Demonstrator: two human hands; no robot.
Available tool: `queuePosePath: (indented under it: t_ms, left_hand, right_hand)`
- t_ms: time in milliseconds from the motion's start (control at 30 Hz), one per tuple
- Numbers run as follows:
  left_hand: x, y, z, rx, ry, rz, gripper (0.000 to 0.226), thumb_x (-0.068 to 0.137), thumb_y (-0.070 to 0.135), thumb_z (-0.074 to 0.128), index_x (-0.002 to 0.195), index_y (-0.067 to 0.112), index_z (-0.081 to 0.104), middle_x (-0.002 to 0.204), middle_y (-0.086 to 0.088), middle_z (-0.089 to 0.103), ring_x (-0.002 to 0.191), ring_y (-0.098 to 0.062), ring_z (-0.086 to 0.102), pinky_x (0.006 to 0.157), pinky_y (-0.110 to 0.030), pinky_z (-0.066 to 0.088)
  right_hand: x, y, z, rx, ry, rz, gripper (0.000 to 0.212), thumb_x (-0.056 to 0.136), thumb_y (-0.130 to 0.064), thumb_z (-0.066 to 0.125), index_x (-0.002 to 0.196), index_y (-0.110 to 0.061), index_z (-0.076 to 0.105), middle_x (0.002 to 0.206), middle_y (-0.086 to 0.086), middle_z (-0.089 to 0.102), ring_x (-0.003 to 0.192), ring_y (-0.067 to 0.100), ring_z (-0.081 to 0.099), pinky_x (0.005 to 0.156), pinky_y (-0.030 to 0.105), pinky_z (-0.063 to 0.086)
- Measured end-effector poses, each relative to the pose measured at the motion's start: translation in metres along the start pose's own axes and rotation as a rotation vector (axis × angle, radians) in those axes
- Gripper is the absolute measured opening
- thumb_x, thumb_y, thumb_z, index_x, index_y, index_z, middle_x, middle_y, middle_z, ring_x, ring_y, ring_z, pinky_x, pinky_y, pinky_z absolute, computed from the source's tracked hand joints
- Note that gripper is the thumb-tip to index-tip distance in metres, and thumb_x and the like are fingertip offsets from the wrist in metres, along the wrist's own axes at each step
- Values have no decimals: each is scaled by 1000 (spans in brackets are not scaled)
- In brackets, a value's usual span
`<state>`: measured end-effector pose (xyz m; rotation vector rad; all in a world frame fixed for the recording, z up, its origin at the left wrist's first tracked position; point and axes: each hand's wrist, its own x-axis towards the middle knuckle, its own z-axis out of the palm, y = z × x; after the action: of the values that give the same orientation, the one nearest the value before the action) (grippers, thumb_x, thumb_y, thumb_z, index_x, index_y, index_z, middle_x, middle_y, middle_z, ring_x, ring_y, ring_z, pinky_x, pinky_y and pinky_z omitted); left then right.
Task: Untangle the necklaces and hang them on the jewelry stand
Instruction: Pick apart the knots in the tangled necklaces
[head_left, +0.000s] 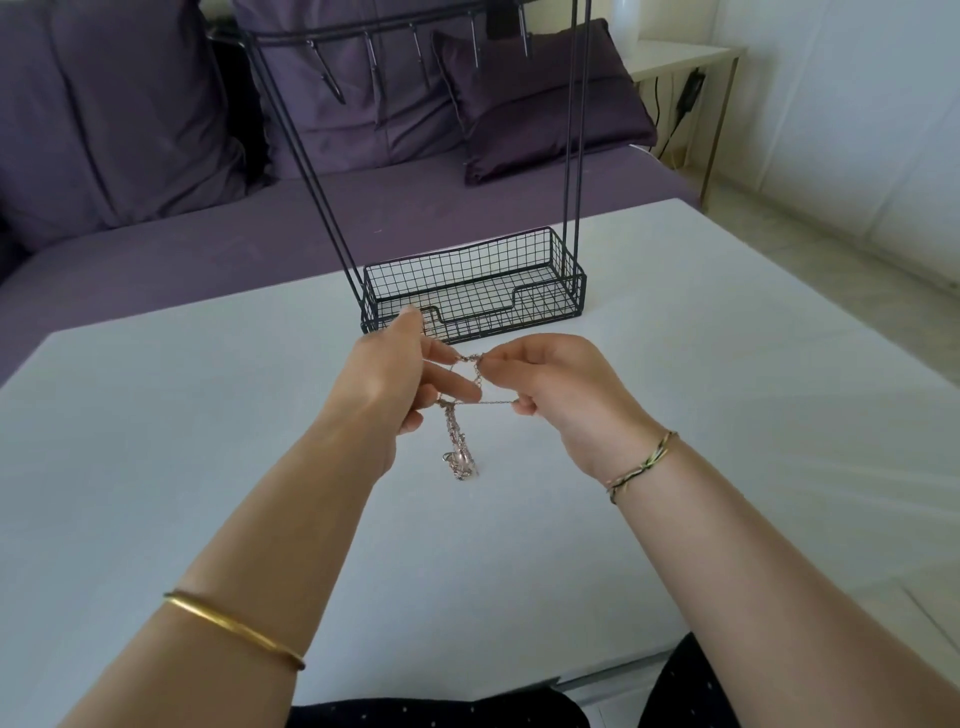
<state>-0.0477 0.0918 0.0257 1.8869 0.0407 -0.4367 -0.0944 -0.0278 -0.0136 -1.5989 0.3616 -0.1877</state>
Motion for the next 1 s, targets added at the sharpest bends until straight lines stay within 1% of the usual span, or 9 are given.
queuePosePath:
  t_ms: [67, 167, 233, 400, 533, 667, 833, 933, 1000]
  left_hand:
    - [1, -1, -1, -31, 30, 6, 43, 100, 33, 32, 81, 12, 64, 53, 1, 65, 50, -12, 40, 53, -25, 34]
    - [3, -1, -3, -98, 51, -1, 40, 98, 27, 36, 79, 12, 69, 53, 4, 55, 50, -10, 40, 53, -25, 37]
    - [4, 0, -3, -126, 64, 3, 36, 94, 22, 39, 80, 12, 70, 55, 4, 51, 50, -10, 39, 52, -25, 38]
    - [5, 1, -3, -204, 117, 34, 29, 92, 13, 43, 79, 13, 68, 56, 5, 46, 47, -8, 38, 45, -20, 37]
    - [5, 3, -3, -287, 144, 66, 30, 92, 4, 40, 81, 12, 66, 61, 3, 51, 47, -7, 40, 38, -15, 35]
    - [4, 2, 0, -347, 160, 97, 30, 95, 0, 38, 87, 11, 64, 70, 0, 54, 52, -7, 44, 38, -14, 37]
    - [3, 2, 5, -242, 125, 83, 11, 94, 15, 56, 92, 10, 67, 72, 0, 48, 56, -9, 46, 39, -13, 39]
    - [1, 0, 6, -118, 56, 69, 20, 90, 26, 64, 95, 7, 68, 69, 0, 48, 54, -9, 46, 41, -14, 42]
    - [0, 0, 6, -43, 11, 67, 25, 88, 32, 66, 89, 8, 69, 67, -2, 46, 50, -8, 43, 41, -14, 43]
  right_hand:
    - [1, 0, -1, 1, -11, 26, 18, 85, -13, 65, 68, -18, 64, 54, -11, 52, 55, 8, 45, 69, 27, 43]
    - [0, -1, 0, -23, -89, 51, 16, 89, -13, 60, 73, -12, 61, 75, 4, 54, 59, 11, 47, 69, 29, 44]
    - [-1, -2, 1, -6, -136, 88, 15, 91, -13, 57, 77, -11, 59, 83, 5, 56, 62, 10, 51, 70, 29, 46]
    - [-1, -7, -1, 201, -174, 195, 20, 92, -5, 52, 73, -10, 56, 79, 4, 56, 62, 13, 54, 72, 33, 47]
    - [-1, -8, -1, 307, -134, 245, 20, 91, -3, 50, 72, -8, 55, 75, 6, 55, 58, 14, 52, 70, 33, 48]
    - [0, -9, 2, 414, -105, 282, 20, 92, -4, 48, 73, -8, 53, 72, 5, 55, 56, 14, 50, 67, 31, 49]
    - [0, -8, 2, 459, -29, 267, 23, 92, -5, 48, 70, -9, 53, 71, 4, 55, 56, 14, 49, 70, 32, 50]
    - [0, -9, 1, 482, -14, 269, 21, 92, -5, 49, 72, -8, 54, 72, 5, 56, 57, 14, 48, 71, 32, 51]
    - [0, -9, 1, 472, -16, 263, 20, 91, -5, 49, 72, -8, 55, 72, 5, 56, 56, 14, 48, 71, 32, 50]
